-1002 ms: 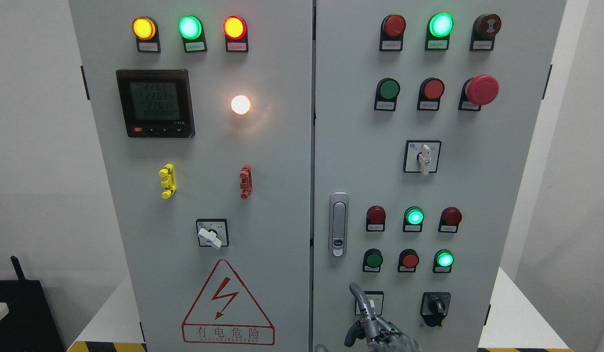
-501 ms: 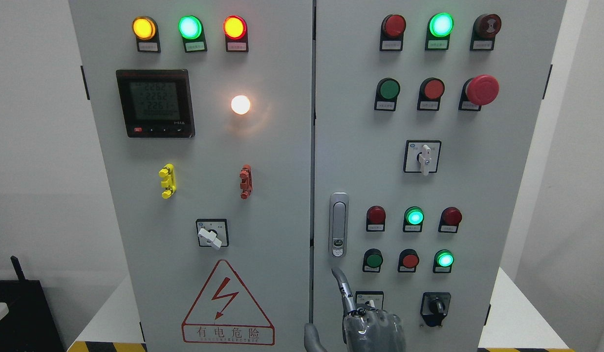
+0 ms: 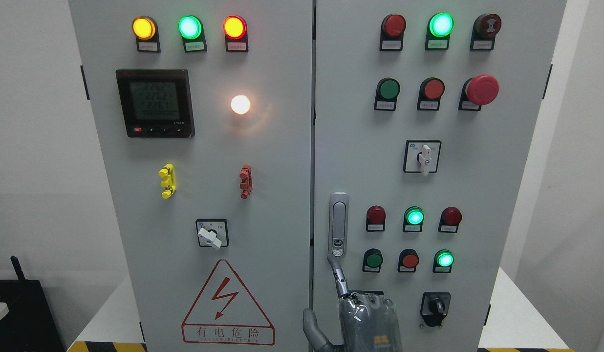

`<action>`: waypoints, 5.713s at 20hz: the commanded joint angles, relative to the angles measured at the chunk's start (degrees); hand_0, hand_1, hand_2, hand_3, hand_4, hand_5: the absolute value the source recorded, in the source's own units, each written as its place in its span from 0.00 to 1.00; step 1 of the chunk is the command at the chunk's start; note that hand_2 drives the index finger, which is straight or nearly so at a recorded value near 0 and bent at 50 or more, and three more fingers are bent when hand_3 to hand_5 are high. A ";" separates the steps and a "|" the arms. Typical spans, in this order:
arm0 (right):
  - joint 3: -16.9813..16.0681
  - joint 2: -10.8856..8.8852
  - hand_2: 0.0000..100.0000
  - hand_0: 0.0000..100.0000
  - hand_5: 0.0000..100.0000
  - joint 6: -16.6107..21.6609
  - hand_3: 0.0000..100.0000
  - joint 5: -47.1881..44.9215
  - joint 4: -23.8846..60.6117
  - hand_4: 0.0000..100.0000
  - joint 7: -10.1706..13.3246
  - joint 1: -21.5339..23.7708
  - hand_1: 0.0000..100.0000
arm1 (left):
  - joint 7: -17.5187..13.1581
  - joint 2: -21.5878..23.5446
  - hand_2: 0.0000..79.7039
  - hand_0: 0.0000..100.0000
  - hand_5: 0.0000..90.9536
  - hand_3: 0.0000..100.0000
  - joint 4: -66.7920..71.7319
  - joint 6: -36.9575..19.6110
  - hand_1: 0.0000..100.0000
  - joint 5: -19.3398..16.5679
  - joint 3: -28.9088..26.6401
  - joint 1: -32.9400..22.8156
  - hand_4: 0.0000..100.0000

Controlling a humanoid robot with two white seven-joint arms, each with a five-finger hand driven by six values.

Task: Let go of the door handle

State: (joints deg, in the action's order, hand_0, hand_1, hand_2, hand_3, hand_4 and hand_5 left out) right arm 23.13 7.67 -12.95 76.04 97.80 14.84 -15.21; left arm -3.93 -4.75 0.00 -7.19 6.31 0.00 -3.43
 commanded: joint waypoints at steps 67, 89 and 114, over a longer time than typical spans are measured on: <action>-1.59 0.33 0.09 0.39 0.99 -1.11 1.00 0.25 -5.17 1.00 -2.54 -3.51 0.37 | -0.03 0.00 0.00 0.12 0.00 0.00 -0.88 -0.02 0.39 0.02 0.70 0.00 0.00; -1.42 0.42 0.10 0.40 0.99 -1.11 1.00 0.25 -5.17 1.00 -2.63 -3.24 0.37 | 0.06 0.00 0.00 0.12 0.00 0.00 -0.88 -0.02 0.39 0.02 0.70 0.00 0.00; -1.51 0.42 0.11 0.40 0.99 0.82 1.00 0.17 -1.83 1.00 2.37 -2.10 0.37 | -0.03 0.00 0.00 0.12 0.00 0.00 -0.88 -0.02 0.39 0.02 0.70 0.00 0.00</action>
State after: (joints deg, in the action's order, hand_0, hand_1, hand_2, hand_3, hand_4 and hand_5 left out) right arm 21.66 8.08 -12.85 76.19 94.85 15.67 -17.34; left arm -3.96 -4.75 0.00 -7.19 6.33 0.00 -3.43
